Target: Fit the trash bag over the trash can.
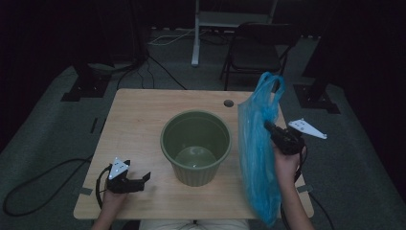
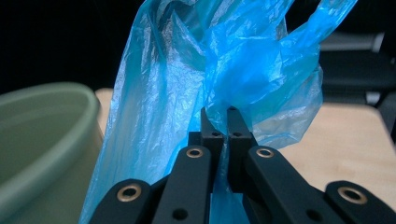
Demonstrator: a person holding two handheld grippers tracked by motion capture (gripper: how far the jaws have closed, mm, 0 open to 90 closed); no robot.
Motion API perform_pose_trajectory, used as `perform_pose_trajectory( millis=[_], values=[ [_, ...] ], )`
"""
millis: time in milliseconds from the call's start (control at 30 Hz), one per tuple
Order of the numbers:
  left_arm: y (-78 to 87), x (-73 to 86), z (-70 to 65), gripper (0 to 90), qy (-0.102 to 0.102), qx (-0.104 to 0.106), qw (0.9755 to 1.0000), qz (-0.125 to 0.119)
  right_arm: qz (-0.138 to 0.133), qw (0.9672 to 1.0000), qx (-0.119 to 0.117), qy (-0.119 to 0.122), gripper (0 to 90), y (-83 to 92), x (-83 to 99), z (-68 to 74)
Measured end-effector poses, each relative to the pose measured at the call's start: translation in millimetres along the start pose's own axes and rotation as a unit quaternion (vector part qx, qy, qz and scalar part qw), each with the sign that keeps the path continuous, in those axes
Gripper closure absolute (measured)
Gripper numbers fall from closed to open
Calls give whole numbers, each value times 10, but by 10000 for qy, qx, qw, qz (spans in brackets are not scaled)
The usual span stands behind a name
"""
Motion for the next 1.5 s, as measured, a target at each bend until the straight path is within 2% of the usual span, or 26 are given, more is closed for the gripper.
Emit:
perform_pose_trajectory(
  millis=[233,400,467,600,667,900,967,1100,1367,1500],
  values=[
    [1,1,0,1,-13,-8,10000,13,-584,9982,-20,105,900,138,-547,57],
    [-6,2,7,1,-5,-51,10000,63,-1121,9935,-90,195,900,238,-1032,141],
    [-9,2,8,1,1,-40,10000,73,-1363,9903,-114,232,900,295,-1232,178],
    [-13,2,0,1,-38,-33,9999,88,-1893,9815,-228,175,900,417,-1582,252],
    [-15,1,-2,1,-47,-24,9999,100,-2062,9778,-305,195,900,443,-1734,332],
    [-15,3,-12,1,-81,-31,9999,98,-2428,9667,-731,334,900,337,-2196,781],
    [-16,4,-14,1,-96,-26,9999,102,-2506,9638,-832,382,900,276,-2283,919],
    [-15,4,-14,1,-85,-10,9999,99,-2531,9610,-1036,406,900,88,-2368,1167],
    [-10,6,-32,1,-148,28,9998,104,-2449,9599,-1338,248,900,-391,-2446,1518],
    [-10,6,-26,1,-138,42,9998,98,-2333,9615,-1437,214,899,-589,-2298,1647]
  ],
)
Point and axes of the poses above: each handheld gripper's, and its own axes: y roughly backward along the jaws, x roughly out of its underside, z roughly to its left, the point moved 5 cm from there along -y, roughly forward along the jaws, and after that the axes turned 3 degrees about y, right-handed, at the moved point
